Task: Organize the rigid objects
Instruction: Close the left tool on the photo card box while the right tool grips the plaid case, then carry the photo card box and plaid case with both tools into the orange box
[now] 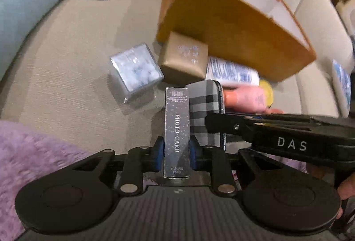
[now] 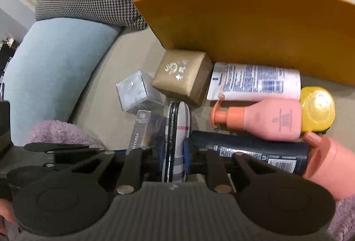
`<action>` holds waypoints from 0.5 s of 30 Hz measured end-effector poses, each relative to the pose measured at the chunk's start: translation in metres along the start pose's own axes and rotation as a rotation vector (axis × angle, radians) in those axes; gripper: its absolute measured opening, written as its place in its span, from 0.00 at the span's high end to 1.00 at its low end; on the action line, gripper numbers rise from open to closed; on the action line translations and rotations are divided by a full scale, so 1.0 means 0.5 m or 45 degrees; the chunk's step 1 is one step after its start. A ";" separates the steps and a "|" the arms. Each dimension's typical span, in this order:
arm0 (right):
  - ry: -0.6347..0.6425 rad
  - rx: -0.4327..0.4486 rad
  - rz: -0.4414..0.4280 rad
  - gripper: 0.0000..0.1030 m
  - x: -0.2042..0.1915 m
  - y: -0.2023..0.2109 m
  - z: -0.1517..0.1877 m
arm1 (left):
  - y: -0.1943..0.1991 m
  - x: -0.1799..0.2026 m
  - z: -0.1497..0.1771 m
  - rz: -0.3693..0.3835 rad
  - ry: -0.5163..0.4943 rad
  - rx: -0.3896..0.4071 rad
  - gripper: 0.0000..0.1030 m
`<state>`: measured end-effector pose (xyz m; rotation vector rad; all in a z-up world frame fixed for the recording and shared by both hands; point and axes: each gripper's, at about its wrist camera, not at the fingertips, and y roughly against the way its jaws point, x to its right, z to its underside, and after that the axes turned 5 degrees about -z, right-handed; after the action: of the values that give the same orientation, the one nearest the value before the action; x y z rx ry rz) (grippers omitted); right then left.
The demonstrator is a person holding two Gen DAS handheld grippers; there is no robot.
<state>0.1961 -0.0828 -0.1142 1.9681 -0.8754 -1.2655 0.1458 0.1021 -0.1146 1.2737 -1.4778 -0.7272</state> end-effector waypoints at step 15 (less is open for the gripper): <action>0.099 0.304 -0.021 0.85 -0.013 0.209 -0.085 | 0.177 0.075 -0.147 0.152 -0.089 0.250 0.76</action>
<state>0.2131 -0.1317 -0.0136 2.1983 -1.0123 -1.1283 0.1871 0.1017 -0.0009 1.3043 -1.7004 -0.5639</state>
